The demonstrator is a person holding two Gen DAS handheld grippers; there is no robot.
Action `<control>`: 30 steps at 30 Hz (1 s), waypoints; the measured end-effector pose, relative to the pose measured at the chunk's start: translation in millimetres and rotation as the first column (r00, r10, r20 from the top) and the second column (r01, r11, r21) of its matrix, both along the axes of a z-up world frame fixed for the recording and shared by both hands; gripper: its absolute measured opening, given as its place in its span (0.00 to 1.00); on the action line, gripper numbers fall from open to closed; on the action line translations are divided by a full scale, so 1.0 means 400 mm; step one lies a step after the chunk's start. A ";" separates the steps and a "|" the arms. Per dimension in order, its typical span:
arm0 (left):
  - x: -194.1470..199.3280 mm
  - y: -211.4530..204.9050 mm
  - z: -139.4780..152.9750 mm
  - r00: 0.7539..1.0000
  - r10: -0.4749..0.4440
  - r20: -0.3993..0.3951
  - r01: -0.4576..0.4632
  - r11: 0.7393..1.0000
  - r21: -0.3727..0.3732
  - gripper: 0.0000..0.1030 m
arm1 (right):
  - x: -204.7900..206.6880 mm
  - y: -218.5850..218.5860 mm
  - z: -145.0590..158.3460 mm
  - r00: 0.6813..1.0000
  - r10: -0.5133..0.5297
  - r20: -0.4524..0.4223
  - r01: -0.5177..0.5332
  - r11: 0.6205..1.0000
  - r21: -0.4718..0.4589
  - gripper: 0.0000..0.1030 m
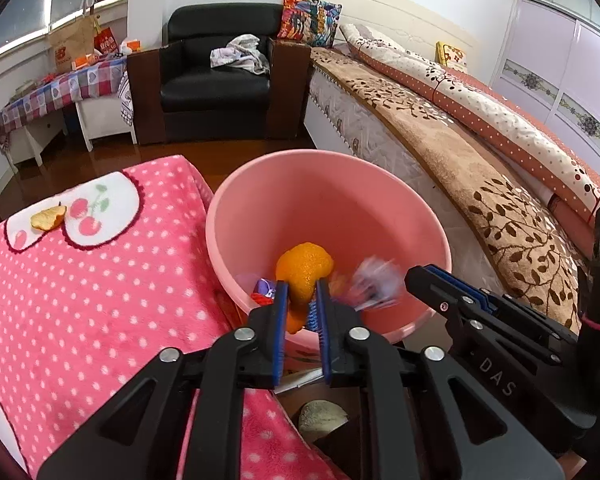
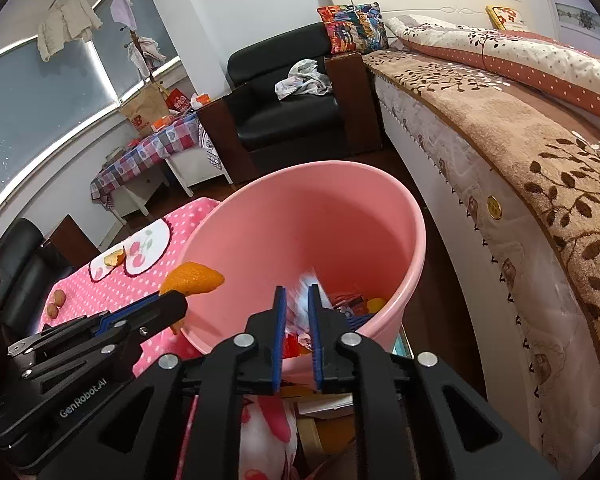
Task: Collect trash
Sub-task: 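Carry the peel and wrapper into the pink bucket and open both grippers, then move both open grippers back over the table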
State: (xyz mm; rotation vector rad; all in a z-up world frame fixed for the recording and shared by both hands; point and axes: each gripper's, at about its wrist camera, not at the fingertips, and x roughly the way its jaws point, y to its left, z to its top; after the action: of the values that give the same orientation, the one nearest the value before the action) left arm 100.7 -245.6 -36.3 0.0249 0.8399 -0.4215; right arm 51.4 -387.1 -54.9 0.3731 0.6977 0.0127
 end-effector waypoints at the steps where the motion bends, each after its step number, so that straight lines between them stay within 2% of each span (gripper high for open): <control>1: 0.001 0.001 -0.002 1.000 0.001 -0.002 -0.001 1.000 -0.001 0.19 | 0.000 -0.001 -0.001 1.000 0.000 0.000 0.000 1.000 0.002 0.17; 3: 0.003 0.004 -0.002 1.000 0.007 -0.005 -0.007 1.000 -0.004 0.27 | 0.000 0.001 0.000 1.000 -0.002 0.000 0.002 1.000 0.001 0.21; 8: -0.001 0.012 0.002 1.000 0.014 -0.004 -0.014 1.000 -0.009 0.34 | -0.005 0.010 0.002 1.000 0.001 0.005 -0.001 1.000 -0.001 0.28; 22: -0.054 0.064 0.045 0.999 0.024 0.044 -0.023 1.000 -0.013 0.34 | -0.046 0.063 0.036 0.999 0.034 0.031 -0.034 0.999 -0.022 0.31; 30: -0.090 0.129 0.062 0.996 0.064 0.067 -0.063 0.998 -0.010 0.34 | -0.065 0.115 0.059 0.996 0.076 0.052 -0.075 0.997 -0.027 0.34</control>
State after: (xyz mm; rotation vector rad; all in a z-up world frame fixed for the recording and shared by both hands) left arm 64.7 -193.9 -11.4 0.0054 0.7706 -0.3621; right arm 25.3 -341.2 -31.5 0.3215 0.6591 0.0851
